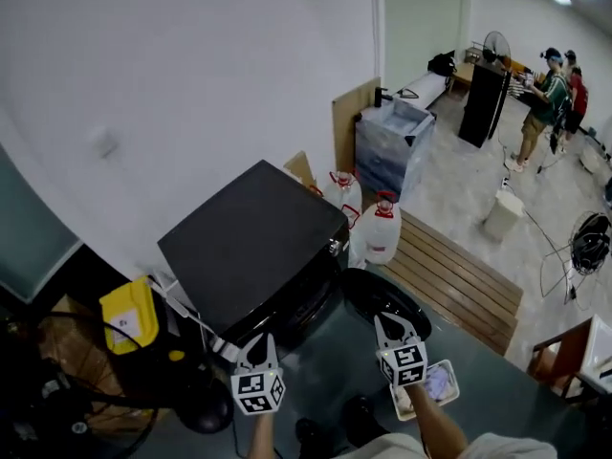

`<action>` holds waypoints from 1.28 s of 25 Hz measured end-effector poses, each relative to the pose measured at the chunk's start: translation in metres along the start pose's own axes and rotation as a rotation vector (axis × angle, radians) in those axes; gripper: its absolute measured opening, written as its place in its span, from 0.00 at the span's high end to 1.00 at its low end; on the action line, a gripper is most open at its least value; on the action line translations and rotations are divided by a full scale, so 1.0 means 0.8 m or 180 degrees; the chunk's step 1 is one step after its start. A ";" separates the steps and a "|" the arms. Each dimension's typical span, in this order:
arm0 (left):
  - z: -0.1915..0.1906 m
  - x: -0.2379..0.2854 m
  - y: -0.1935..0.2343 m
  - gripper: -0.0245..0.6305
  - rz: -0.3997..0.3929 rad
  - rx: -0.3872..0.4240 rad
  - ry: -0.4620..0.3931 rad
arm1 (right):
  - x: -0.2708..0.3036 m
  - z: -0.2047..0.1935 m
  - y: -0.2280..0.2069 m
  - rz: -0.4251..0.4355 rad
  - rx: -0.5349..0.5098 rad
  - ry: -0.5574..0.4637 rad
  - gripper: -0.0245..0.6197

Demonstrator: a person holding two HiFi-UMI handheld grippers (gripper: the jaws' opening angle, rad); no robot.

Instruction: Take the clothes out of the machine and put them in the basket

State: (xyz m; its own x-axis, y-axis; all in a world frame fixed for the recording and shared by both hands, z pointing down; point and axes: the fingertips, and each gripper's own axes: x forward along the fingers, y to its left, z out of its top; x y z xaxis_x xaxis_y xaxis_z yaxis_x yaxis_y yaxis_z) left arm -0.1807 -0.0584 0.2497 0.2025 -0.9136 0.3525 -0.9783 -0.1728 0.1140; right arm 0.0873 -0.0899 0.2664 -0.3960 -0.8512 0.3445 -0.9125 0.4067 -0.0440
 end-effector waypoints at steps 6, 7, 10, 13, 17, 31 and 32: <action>0.050 -0.051 0.013 0.93 0.0066 0.0089 -0.0248 | -0.026 0.062 0.037 0.0105 -0.0184 -0.0210 0.93; 0.055 -0.056 0.013 0.93 0.0054 0.0102 -0.0282 | -0.032 0.069 0.039 0.0094 -0.0212 -0.0237 0.93; 0.071 -0.066 0.015 0.93 0.0007 0.0148 -0.0365 | -0.045 0.085 0.039 0.0042 -0.0229 -0.0314 0.93; 0.084 -0.069 0.014 0.93 -0.0023 0.0162 -0.0429 | -0.052 0.103 0.036 -0.0007 -0.0224 -0.0382 0.93; 0.088 -0.079 0.010 0.93 -0.0051 0.0192 -0.0444 | -0.067 0.115 0.040 -0.0020 -0.0233 -0.0434 0.93; 0.094 -0.087 0.009 0.93 -0.0149 0.0215 -0.0468 | -0.071 0.128 0.070 0.0009 -0.0255 -0.0508 0.93; 0.094 -0.086 0.008 0.93 -0.0150 0.0229 -0.0462 | -0.071 0.128 0.069 0.0008 -0.0250 -0.0506 0.93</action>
State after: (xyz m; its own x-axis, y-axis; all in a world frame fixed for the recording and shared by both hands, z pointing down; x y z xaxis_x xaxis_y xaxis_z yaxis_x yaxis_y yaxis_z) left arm -0.2042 -0.0244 0.1564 0.2450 -0.9465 0.2100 -0.9695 -0.2380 0.0586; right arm 0.0490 -0.0532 0.1484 -0.4152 -0.8893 0.1917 -0.9031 0.4283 0.0310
